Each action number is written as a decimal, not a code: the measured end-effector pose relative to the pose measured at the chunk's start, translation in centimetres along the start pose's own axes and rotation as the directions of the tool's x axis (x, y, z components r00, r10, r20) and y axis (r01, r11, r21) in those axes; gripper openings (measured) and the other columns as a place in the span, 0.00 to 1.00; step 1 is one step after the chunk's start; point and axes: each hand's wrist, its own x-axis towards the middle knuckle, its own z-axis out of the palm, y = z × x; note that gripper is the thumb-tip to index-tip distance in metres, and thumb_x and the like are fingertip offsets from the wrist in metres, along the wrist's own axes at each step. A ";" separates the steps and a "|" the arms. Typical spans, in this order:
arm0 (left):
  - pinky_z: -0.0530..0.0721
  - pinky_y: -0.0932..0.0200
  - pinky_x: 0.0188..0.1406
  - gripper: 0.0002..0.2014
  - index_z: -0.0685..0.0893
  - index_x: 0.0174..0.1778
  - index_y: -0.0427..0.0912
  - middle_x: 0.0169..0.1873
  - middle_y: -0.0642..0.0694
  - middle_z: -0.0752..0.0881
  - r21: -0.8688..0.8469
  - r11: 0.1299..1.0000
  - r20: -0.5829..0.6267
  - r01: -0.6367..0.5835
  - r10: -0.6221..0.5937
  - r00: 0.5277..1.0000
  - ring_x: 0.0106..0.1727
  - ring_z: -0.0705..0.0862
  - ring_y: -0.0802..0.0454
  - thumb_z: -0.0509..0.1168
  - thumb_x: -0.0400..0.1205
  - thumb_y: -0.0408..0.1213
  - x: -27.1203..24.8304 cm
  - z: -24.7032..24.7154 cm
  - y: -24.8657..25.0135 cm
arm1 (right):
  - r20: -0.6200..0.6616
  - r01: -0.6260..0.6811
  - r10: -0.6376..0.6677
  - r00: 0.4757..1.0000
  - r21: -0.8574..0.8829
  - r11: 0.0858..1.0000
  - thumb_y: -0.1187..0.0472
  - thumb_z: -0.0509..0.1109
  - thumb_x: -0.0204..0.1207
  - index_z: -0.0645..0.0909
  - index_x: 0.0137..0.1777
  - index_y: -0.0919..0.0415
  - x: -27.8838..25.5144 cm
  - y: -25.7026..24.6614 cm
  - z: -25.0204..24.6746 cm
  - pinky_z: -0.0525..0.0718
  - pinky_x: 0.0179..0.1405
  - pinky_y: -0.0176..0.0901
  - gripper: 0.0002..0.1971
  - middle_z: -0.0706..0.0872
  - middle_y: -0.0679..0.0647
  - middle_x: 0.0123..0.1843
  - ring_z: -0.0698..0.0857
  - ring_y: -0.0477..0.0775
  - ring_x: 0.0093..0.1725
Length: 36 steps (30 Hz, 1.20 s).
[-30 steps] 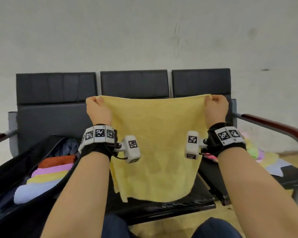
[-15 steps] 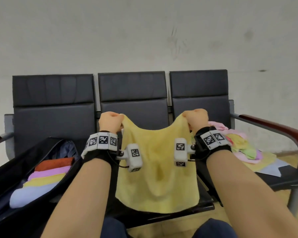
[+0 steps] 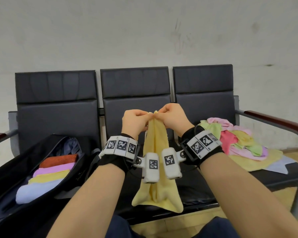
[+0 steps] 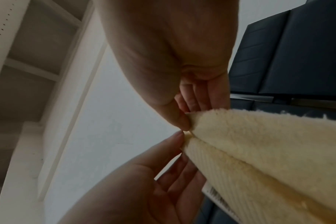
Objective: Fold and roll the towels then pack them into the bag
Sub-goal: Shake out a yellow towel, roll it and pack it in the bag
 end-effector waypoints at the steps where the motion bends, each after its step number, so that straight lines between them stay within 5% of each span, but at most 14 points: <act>1: 0.91 0.50 0.42 0.05 0.89 0.43 0.34 0.40 0.37 0.90 -0.010 1.000 0.005 0.015 -0.015 1.000 0.42 0.91 0.45 0.74 0.76 0.33 -0.1 -0.1 0.0 | 0.008 -0.002 0.002 1.000 -0.006 1.000 0.56 0.74 0.74 0.80 0.34 0.58 0.0 0.0 0.0 0.89 0.48 0.53 0.10 0.88 0.53 0.38 0.89 0.54 0.43; 7: 0.91 0.55 0.42 0.06 0.89 0.47 0.31 0.41 0.37 0.90 -0.033 0.999 0.037 0.030 -0.029 0.999 0.42 0.91 0.47 0.72 0.78 0.31 0.1 -0.1 0.1 | 0.047 -0.012 0.012 0.999 0.000 1.000 0.58 0.76 0.74 0.83 0.37 0.60 0.0 0.2 0.5 0.89 0.48 0.51 0.08 0.88 0.55 0.39 0.89 0.54 0.43; 12: 0.88 0.65 0.35 0.05 0.88 0.47 0.31 0.39 0.40 0.89 -0.066 0.998 0.106 0.016 -0.009 0.994 0.35 0.90 0.56 0.69 0.80 0.29 0.0 -0.2 0.1 | 0.134 -0.082 0.063 0.989 0.147 0.986 0.65 0.74 0.76 0.86 0.48 0.70 -0.6 -0.2 -0.1 0.90 0.49 0.54 0.07 0.90 0.64 0.46 0.91 0.59 0.47; 17: 0.89 0.61 0.43 0.05 0.89 0.47 0.33 0.42 0.38 0.90 -0.029 1.000 0.114 0.011 -0.008 0.993 0.42 0.90 0.50 0.71 0.77 0.27 0.4 -0.2 0.2 | 0.304 -0.147 0.050 0.951 0.303 0.942 0.81 0.59 0.75 0.86 0.54 0.73 -1.4 -0.4 -0.9 0.90 0.51 0.49 0.16 0.89 0.68 0.53 0.90 0.61 0.53; 20: 0.88 0.56 0.48 0.09 0.89 0.47 0.39 0.45 0.42 0.90 0.046 0.998 0.148 -0.050 0.043 0.988 0.48 0.89 0.48 0.75 0.73 0.29 0.5 -0.3 0.0 | 0.416 -0.217 0.031 0.909 0.407 0.887 0.81 0.55 0.76 0.84 0.56 0.73 -1.7 -0.5 -1.5 0.87 0.58 0.54 0.18 0.88 0.68 0.55 0.88 0.63 0.57; 25: 0.87 0.49 0.47 0.17 0.80 0.44 0.43 0.46 0.42 0.87 0.165 0.980 0.119 -0.110 0.091 0.989 0.47 0.87 0.47 0.81 0.67 0.36 0.7 0.1 -0.3 | 0.417 -0.253 0.071 0.906 0.399 0.881 0.87 0.49 0.71 0.85 0.51 0.70 -1.3 -0.6 -1.7 0.87 0.54 0.52 0.25 0.83 0.68 0.63 0.83 0.64 0.64; 29: 0.88 0.47 0.46 0.12 0.82 0.41 0.41 0.43 0.40 0.88 0.211 0.966 0.154 -0.149 0.118 0.981 0.44 0.88 0.45 0.78 0.69 0.30 0.9 -0.3 -0.1 | 0.411 -0.273 0.091 0.907 0.410 0.870 0.85 0.53 0.74 0.84 0.53 0.75 -1.3 -0.5 -2.0 0.87 0.57 0.57 0.20 0.84 0.71 0.60 0.86 0.66 0.60; 33: 0.89 0.45 0.50 0.08 0.84 0.42 0.37 0.42 0.39 0.88 0.082 0.994 0.179 -0.078 0.062 0.982 0.45 0.88 0.45 0.74 0.71 0.24 0.9 -1.0 0.3 | 0.355 -0.144 0.047 0.934 0.253 0.957 0.74 0.69 0.75 0.84 0.57 0.68 -1.1 0.2 -2.3 0.89 0.50 0.45 0.11 0.89 0.61 0.55 0.89 0.56 0.55; 36: 0.89 0.49 0.48 0.06 0.85 0.42 0.36 0.41 0.40 0.88 -0.020 0.999 0.204 -0.047 0.050 0.978 0.44 0.88 0.45 0.72 0.72 0.23 0.7 -1.5 0.6 | 0.305 -0.084 0.059 0.950 0.069 0.994 0.64 0.77 0.72 0.80 0.62 0.60 -0.8 1.2 -1.4 0.82 0.42 0.38 0.19 0.85 0.55 0.57 0.85 0.50 0.54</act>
